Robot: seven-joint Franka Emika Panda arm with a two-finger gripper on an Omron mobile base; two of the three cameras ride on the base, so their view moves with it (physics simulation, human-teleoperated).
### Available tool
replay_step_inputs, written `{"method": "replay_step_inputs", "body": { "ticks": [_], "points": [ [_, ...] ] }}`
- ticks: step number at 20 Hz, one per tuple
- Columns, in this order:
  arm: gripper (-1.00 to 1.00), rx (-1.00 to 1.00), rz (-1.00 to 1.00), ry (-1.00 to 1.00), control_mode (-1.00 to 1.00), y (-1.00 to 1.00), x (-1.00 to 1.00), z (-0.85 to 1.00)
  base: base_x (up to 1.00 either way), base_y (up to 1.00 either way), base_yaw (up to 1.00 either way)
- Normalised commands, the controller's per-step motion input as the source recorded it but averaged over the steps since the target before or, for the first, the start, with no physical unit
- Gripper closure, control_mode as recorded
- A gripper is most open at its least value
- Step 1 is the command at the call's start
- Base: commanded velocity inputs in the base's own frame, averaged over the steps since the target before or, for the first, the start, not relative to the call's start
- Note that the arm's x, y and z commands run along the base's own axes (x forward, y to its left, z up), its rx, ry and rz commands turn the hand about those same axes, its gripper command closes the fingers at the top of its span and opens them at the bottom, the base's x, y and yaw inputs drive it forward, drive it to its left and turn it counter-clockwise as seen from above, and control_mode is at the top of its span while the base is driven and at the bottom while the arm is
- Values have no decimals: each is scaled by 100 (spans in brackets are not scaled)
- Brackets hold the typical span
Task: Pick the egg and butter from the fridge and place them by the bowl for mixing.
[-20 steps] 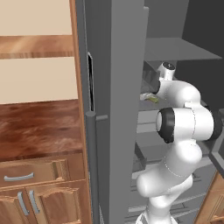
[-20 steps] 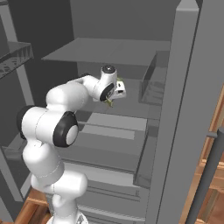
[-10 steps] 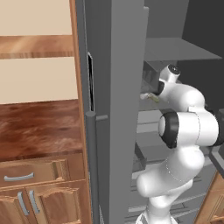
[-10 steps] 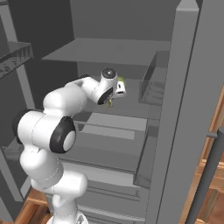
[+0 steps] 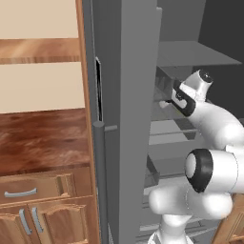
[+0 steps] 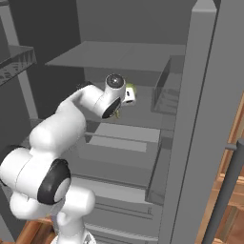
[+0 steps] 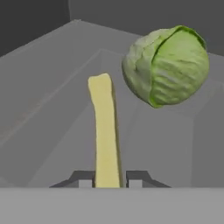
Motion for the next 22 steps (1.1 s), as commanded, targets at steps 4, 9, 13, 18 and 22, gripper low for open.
{"method": "replay_step_inputs", "body": {
  "ticks": [4,9,13,18,22],
  "points": [
    [100,0,0,6,-100,0,-100,80,0,0,0],
    [100,-5,0,18,-100,0,-100,53,0,0,0],
    [100,-10,1,16,-100,0,-100,1,0,0,0],
    [100,-5,3,-2,-100,-2,-100,0,0,0,0],
    [100,0,3,-70,-100,2,-100,0,0,0,0]
  ]
}}
